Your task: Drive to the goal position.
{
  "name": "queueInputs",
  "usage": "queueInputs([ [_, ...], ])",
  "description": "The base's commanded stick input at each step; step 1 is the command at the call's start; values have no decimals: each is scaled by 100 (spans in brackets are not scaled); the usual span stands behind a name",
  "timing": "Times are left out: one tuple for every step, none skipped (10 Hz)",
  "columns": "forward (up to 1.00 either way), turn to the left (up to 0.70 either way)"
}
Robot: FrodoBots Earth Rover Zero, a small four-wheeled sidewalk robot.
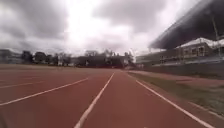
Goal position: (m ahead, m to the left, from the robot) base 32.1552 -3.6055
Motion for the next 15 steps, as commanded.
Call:
queueInputs([
  [70,0],
  [70,0],
  [70,0],
  [70,0],
  [70,0],
  [70,0],
  [70,0],
  [70,0],
  [70,0],
  [70,0],
  [70,0],
  [70,0],
  [70,0],
  [70,0],
  [70,0],
])
